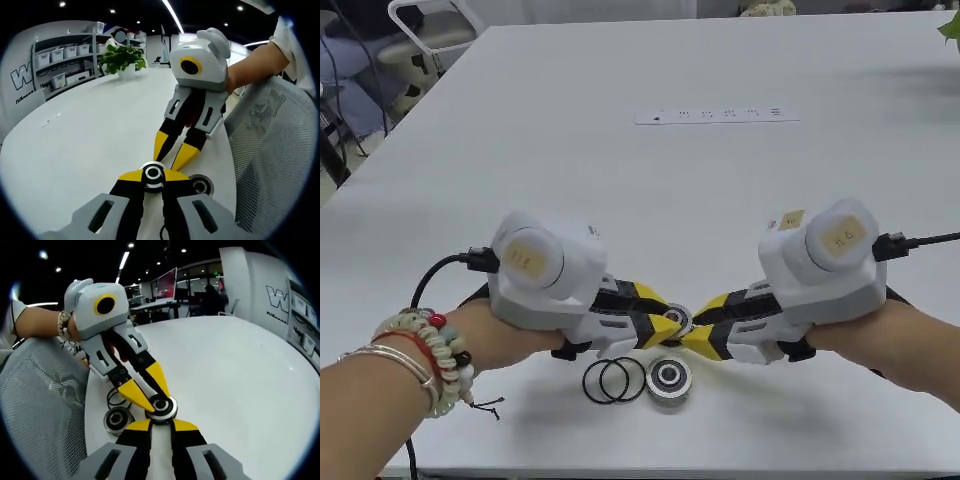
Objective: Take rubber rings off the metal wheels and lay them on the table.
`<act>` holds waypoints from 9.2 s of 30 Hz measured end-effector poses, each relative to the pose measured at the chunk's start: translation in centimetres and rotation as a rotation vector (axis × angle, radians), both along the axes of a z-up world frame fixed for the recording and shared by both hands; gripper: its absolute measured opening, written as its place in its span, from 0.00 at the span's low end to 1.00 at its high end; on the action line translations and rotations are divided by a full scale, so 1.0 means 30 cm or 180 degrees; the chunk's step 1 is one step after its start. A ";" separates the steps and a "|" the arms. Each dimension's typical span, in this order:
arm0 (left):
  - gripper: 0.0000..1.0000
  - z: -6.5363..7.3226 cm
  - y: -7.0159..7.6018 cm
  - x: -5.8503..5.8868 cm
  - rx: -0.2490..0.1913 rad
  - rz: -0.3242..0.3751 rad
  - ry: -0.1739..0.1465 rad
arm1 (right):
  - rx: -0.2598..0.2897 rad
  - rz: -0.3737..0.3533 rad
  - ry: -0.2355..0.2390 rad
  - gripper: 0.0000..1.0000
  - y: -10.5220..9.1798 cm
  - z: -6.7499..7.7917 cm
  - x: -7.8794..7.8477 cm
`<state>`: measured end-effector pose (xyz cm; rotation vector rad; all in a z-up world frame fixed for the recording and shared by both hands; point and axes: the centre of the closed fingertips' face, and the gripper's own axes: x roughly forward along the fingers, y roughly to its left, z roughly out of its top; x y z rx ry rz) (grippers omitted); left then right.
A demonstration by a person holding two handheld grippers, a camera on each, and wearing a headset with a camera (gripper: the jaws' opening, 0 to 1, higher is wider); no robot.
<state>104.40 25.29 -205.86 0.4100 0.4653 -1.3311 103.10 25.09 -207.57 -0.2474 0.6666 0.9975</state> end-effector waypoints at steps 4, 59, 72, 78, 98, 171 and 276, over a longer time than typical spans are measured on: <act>0.08 0.000 0.001 0.001 -0.0002 0.0008 0.0006 | -0.0097 0.0011 -0.0043 0.03 -0.005 -0.009 0.005; 0.08 0.000 0.002 -0.001 -0.0043 -0.0003 0.0001 | 0.0638 -0.0848 0.0819 0.00 -0.006 0.056 0.029; 0.08 0.000 0.001 -0.003 -0.0051 -0.0013 0.0001 | 0.0594 -0.0752 0.0725 0.00 0.003 0.064 0.026; 0.08 0.000 0.001 -0.002 -0.0050 -0.0015 -0.0005 | 0.0564 -0.0722 0.0689 0.00 0.004 0.064 0.027; 0.08 -0.001 0.001 -0.002 -0.0054 -0.0023 -0.0007 | 0.0593 -0.0679 0.0655 0.00 0.012 0.073 0.026; 0.64 0.348 0.120 -0.158 0.0012 -0.0400 -0.0338 | 0.0680 -0.0775 0.0508 0.00 -0.006 0.129 0.055; 0.90 0.197 0.379 -0.277 -0.0005 0.0729 0.0139 | 0.0173 0.0049 0.0469 0.01 0.216 0.053 -0.115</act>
